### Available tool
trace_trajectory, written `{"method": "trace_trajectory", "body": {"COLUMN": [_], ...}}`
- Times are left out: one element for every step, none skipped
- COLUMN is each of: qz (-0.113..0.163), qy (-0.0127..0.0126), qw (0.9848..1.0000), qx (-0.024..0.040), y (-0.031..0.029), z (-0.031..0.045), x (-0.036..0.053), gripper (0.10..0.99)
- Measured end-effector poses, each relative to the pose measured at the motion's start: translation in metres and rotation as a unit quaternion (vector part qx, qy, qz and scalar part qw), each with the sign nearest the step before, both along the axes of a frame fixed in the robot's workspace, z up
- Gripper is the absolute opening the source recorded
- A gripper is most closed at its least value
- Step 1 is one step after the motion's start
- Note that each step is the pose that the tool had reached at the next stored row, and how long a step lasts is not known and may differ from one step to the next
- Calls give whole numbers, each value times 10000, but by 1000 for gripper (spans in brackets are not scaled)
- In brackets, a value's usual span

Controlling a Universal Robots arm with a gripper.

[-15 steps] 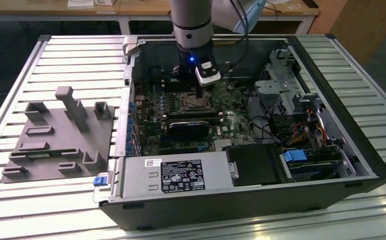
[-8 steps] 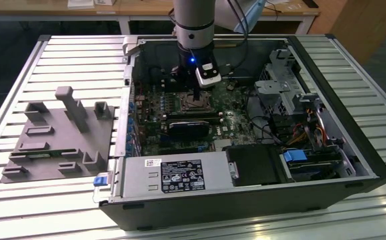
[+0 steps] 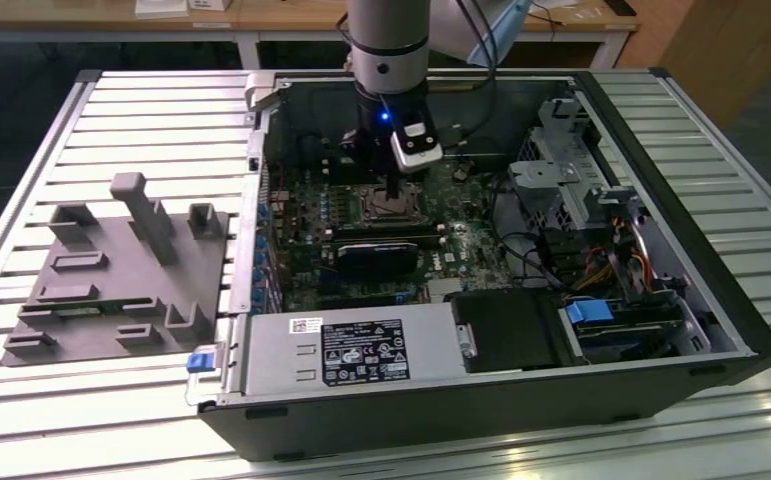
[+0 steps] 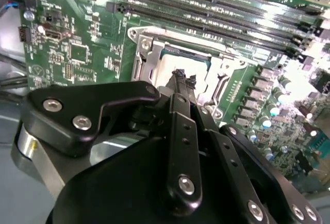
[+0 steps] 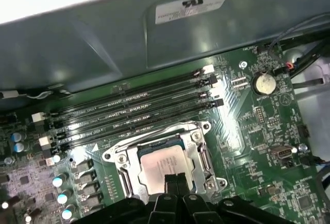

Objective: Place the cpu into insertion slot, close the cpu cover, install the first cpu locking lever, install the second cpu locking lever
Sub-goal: 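Install the first cpu locking lever, then install the second cpu locking lever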

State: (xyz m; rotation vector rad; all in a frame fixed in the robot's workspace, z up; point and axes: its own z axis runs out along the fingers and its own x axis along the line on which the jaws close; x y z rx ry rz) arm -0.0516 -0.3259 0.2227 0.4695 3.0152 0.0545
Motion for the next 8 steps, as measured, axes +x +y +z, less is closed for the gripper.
{"method": "trace_trajectory", "body": {"qz": [0,0,0,0,0,0,0,0], "qy": [0,0,-1,-1,0,0,0,0], "qw": [10000,10000,10000,10000,10000,10000,10000,10000], "qx": [0,1,1,1,0,0,-1,-1], "y": [0,0,0,0,0,0,0,0], "z": [10,11,11,12,24,37,38,38], "x": [0,0,0,0,0,0,0,0], "gripper": [106,106,106,106,106,106,106,106]}}
